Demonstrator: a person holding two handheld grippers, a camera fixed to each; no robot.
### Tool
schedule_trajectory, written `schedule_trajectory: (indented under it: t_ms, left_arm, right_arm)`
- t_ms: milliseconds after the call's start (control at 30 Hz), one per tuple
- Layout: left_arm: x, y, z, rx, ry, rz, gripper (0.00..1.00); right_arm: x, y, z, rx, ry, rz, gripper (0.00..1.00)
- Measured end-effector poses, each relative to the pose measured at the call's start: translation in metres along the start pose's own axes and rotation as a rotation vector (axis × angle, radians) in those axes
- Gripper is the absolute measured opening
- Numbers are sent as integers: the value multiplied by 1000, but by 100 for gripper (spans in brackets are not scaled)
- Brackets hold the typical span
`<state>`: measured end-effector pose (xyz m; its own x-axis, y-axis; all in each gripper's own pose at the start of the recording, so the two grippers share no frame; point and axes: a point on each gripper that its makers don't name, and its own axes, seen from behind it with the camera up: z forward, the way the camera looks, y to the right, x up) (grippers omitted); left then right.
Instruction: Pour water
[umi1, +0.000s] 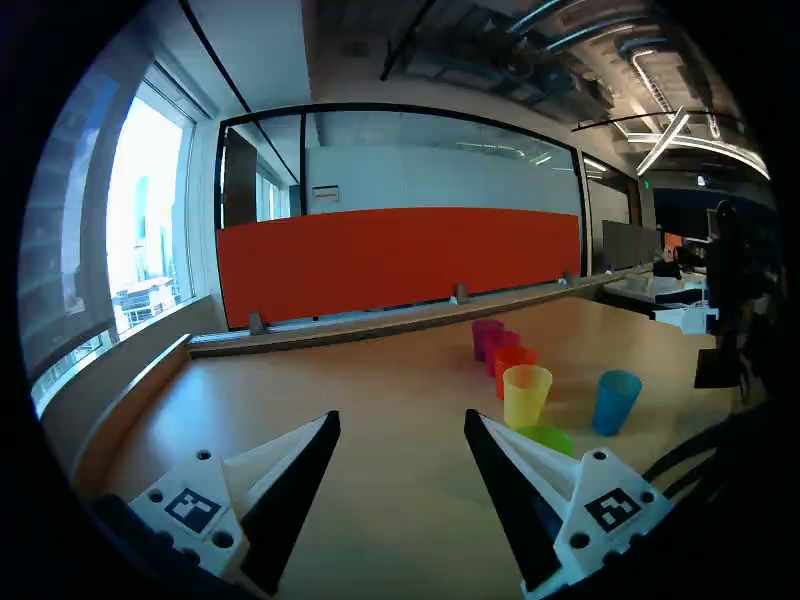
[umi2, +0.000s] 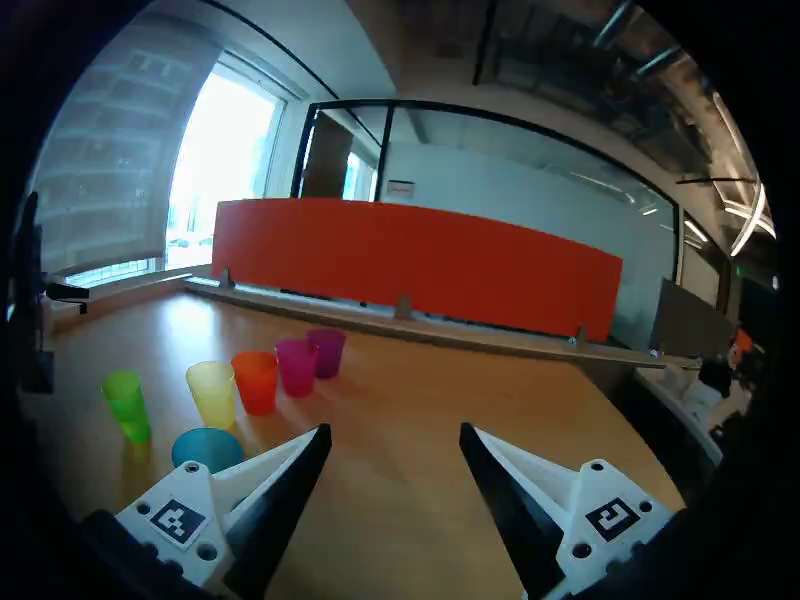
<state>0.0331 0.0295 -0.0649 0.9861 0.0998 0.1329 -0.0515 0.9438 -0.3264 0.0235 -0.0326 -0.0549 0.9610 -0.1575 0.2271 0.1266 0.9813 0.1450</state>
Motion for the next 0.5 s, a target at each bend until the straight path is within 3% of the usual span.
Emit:
schedule_trajectory:
  t_ms: [500]
  left_arm:
    - [39, -21, -8, 106, 134, -25, 92]
  right_arm:
    - [43, 29, 8, -121, 193, 113, 100]
